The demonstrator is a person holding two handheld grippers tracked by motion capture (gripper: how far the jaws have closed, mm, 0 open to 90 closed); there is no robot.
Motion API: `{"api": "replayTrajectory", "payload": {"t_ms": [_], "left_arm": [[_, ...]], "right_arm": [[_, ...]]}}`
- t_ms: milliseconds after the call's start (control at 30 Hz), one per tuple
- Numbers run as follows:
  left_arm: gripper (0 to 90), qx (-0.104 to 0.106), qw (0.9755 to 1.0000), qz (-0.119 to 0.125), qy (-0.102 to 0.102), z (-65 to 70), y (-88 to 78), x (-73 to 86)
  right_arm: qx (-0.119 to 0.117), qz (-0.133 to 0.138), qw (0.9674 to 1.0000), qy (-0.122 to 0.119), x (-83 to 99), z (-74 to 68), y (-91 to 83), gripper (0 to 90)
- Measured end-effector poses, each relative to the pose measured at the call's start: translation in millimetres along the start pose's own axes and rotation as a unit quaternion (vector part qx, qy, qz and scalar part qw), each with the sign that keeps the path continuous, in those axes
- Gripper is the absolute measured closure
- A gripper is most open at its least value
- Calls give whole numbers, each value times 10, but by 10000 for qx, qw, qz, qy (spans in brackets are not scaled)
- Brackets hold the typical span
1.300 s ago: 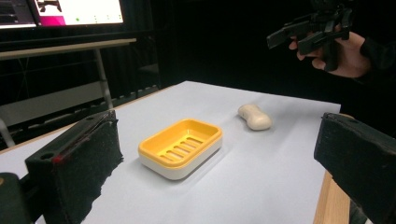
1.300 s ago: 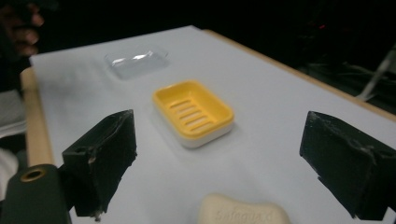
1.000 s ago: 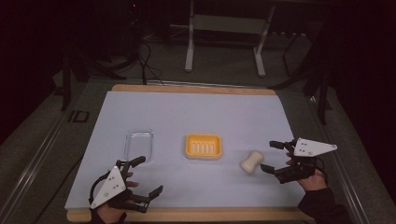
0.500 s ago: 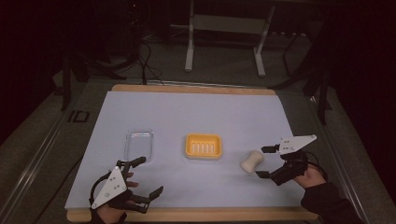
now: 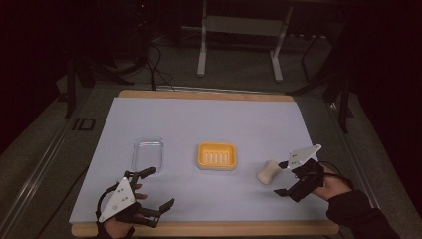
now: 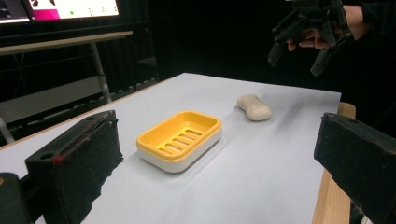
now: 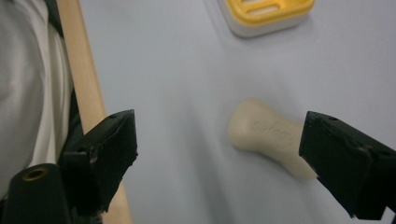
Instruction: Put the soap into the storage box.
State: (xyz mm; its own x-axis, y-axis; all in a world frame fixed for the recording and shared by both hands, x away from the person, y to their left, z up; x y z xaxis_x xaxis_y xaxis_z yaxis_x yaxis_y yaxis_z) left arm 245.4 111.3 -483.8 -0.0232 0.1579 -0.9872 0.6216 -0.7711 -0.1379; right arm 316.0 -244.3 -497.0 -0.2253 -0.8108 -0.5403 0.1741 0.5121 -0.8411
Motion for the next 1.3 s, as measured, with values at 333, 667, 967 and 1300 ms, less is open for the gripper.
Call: {"api": "replayTrajectory", "payload": {"t_ms": [333,667,967,1300], "left_arm": [[7,26,10000,-20,-13,4,5,6],[7,77,10000,-43,-39,13,14,13],[7,121,9999,-97,-50,24,28,29],[7,108,9999,-79,-92,14,27,30]], "right_arm": [[-509,-946,9941,122,135,-61,114,125],[-729,-1873,9796,37,339,-59,201,111],[-887,-2372,9673,155,450,-14,226,118],[-1094,-2774,9545,-79,622,-18,240,188]]}}
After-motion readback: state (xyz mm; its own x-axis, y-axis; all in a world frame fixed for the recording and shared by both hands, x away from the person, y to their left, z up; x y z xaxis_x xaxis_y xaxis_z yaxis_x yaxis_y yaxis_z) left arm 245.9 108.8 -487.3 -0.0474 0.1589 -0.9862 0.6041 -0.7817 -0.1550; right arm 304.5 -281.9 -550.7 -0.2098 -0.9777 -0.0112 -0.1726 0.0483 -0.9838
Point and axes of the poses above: each handheld gripper's, and its own axes: y roughly forward along the jaws, x roughly out of its underside, z roughly to its right, the point moved 9 cm from there along y, roughly forward along the jaws
